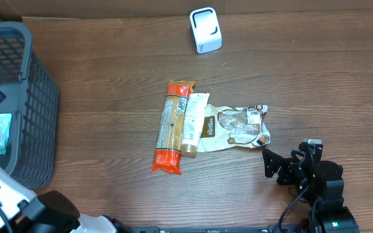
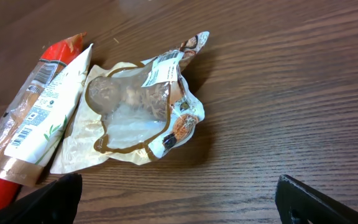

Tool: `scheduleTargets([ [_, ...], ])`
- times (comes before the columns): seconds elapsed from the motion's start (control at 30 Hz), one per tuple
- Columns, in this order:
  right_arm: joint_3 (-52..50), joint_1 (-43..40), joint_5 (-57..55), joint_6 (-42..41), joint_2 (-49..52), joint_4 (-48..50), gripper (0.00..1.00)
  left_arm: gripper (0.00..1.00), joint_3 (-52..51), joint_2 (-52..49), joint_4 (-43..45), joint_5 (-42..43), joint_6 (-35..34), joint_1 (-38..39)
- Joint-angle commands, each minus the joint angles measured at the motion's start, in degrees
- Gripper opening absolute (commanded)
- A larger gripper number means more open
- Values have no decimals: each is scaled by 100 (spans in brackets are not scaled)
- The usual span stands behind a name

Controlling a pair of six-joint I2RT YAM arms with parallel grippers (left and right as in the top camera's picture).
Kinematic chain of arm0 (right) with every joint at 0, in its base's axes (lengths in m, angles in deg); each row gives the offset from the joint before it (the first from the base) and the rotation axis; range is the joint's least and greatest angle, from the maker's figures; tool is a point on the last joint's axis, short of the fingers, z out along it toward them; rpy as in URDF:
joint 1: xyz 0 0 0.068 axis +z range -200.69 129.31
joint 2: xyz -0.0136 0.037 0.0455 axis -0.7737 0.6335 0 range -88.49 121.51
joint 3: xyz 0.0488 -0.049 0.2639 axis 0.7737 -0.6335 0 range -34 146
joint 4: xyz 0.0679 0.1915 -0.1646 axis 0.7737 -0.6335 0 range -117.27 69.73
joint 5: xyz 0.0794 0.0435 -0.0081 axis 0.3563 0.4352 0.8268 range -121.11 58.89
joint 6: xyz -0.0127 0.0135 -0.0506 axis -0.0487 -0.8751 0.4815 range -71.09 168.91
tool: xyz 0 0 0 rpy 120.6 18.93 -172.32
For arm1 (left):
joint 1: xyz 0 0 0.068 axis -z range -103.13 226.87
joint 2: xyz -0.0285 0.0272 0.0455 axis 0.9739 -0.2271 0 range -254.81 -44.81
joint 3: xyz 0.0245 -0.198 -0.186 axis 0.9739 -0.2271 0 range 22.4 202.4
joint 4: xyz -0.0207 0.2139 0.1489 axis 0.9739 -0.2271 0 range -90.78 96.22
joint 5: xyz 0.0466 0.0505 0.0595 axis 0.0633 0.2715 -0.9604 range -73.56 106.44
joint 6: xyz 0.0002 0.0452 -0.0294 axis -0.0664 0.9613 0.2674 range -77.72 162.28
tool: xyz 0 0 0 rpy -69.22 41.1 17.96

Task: Scan the item barcode
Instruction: 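Lay the orange-capped package beside the white tube and release, then reach into the basket and grasp the teal wipes pack with left gripper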

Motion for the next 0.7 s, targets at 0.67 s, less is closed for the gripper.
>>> scheduleTargets([
  [0.67, -17, 28, -15, 0, -37, 26, 100, 100, -2168, -1185, 2645, -855, -872, -7],
])
